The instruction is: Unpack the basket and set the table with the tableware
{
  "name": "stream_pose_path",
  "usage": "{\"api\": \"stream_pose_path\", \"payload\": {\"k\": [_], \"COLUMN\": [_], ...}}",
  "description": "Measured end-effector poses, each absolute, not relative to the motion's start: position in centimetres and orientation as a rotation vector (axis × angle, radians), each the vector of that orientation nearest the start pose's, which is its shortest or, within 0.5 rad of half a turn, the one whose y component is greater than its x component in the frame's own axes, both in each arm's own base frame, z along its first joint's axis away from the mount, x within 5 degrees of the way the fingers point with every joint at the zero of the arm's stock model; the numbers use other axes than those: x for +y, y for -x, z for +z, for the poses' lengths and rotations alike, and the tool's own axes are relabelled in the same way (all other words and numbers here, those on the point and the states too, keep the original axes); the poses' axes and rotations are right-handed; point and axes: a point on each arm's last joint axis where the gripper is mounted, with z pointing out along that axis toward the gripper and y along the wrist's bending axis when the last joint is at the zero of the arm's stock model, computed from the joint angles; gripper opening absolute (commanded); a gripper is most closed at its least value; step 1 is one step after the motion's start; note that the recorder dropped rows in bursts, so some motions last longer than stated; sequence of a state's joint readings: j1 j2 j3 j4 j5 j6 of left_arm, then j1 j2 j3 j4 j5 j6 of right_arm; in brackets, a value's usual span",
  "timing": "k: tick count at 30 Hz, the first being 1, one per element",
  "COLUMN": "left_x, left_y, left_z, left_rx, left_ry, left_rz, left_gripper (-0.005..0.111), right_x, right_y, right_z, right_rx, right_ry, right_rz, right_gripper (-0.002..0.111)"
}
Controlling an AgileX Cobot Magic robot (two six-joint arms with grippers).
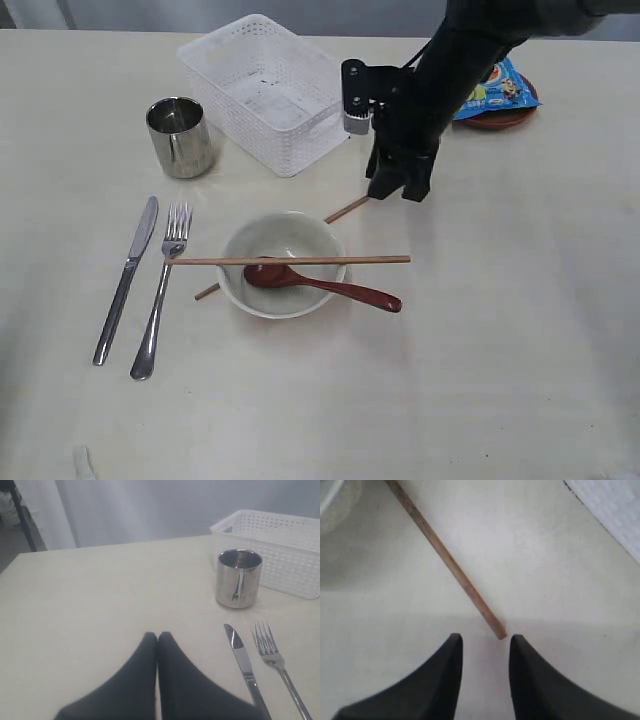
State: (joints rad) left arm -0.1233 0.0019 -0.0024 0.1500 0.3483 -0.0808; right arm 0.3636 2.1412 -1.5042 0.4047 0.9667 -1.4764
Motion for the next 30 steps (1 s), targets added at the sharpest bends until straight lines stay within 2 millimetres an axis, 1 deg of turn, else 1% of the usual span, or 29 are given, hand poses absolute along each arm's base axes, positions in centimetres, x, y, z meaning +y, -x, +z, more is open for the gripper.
{"api": "stream_pose_path", "payload": {"k": [4, 9, 16, 21, 23, 28, 30], "left_x": [-0.2, -0.2, -0.2, -0.2, -0.2, -0.2, -0.2], "left_y": [-5.4, -5.4, -5.4, -5.4, -5.4, -5.4, -5.4], "left_z": [18.3, 18.3, 18.3, 18.3, 18.3, 18.3, 18.3], "left_rx": [1.823, 1.823, 1.823, 1.823, 1.823, 1.823, 1.823], "left_ry": [-0.132, -0.132, -0.132, -0.132, -0.132, -0.132, -0.132], "left_rz": [0.002, 0.002, 0.002, 0.002, 0.002, 0.002, 0.002], "left_gripper": [0.000, 0.000, 0.000, 0.000, 0.000, 0.000, 0.000], "right_x": [17.9, 18.2, 19.5, 20.1, 20.1, 19.9, 19.6], "right_y": [-38.2, -38.1, -37.8, -37.8, -37.8, -37.8, -37.7], "right_z": [13.4, 12.5, 11.0, 10.9, 10.9, 10.9, 10.9], "right_rx": [1.929, 1.893, 1.854, 1.834, 1.835, 1.863, 1.865], "right_ry": [2.137, 2.173, 2.207, 2.217, 2.223, 2.260, 2.289], "right_rz": [0.389, 0.409, 0.410, 0.395, 0.385, 0.351, 0.339], "right_gripper": [0.032, 0.032, 0.032, 0.031, 0.027, 0.000, 0.000]}}
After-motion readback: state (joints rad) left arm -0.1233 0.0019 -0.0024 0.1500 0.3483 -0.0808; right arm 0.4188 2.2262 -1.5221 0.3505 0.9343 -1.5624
